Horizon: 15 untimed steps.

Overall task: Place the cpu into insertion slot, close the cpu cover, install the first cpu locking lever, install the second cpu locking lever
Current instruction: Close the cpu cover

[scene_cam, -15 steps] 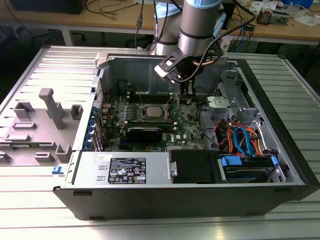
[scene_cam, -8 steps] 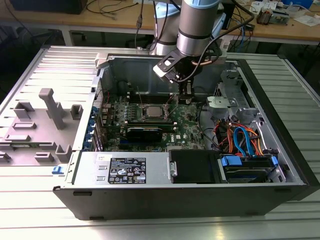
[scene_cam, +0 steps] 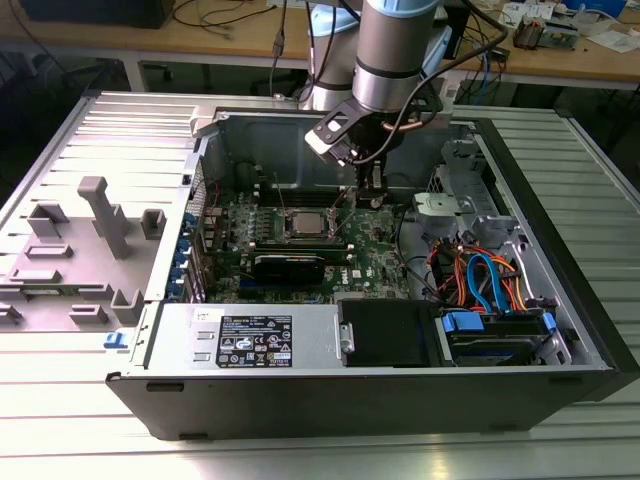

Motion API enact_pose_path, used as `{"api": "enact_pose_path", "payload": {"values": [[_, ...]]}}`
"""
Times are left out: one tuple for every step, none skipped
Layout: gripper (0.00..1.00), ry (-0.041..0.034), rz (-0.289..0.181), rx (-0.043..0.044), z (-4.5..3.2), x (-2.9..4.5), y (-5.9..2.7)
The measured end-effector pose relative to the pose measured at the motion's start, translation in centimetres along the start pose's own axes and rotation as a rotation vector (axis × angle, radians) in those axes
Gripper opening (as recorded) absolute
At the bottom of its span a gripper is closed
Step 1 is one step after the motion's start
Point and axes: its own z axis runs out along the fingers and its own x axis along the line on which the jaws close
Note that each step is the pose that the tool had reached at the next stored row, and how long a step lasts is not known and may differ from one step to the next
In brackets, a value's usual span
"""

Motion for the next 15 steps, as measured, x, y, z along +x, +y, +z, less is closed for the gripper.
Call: {"api": "enact_pose_path", "payload": {"values": [[0.11,0.0,0.0,0.0,0.0,0.0,-0.03],[0.11,-0.0001,0.0,0.0,0.0,0.0,-0.06],[0.11,-0.0001,0.0,0.0,0.0,0.0,-0.11],[0.11,-0.0001,0.0,0.0,0.0,0.0,-0.14],[0.11,-0.0001,0.0,0.0,0.0,0.0,-0.18],[0.11,-0.0001,0.0,0.0,0.0,0.0,-0.22],[0.11,-0.0001,0.0,0.0,0.0,0.0,-0.26],[0.11,0.0,0.0,0.0,0.0,0.0,-0.3],[0.11,-0.0001,0.0,0.0,0.0,0.0,-0.36],[0.11,-0.0001,0.0,0.0,0.0,0.0,-0.4],[0.11,0.0,0.0,0.0,0.0,0.0,-0.43],[0.11,-0.0001,0.0,0.0,-0.01,0.0,-0.47],[0.11,-0.0001,0.0,0.0001,-0.01,0.0,-0.5],[0.11,-0.0001,0.0,0.0,-0.01,0.01,-0.53],[0.11,-0.0001,0.0,0.0,-0.01,0.01,-0.56]]}}
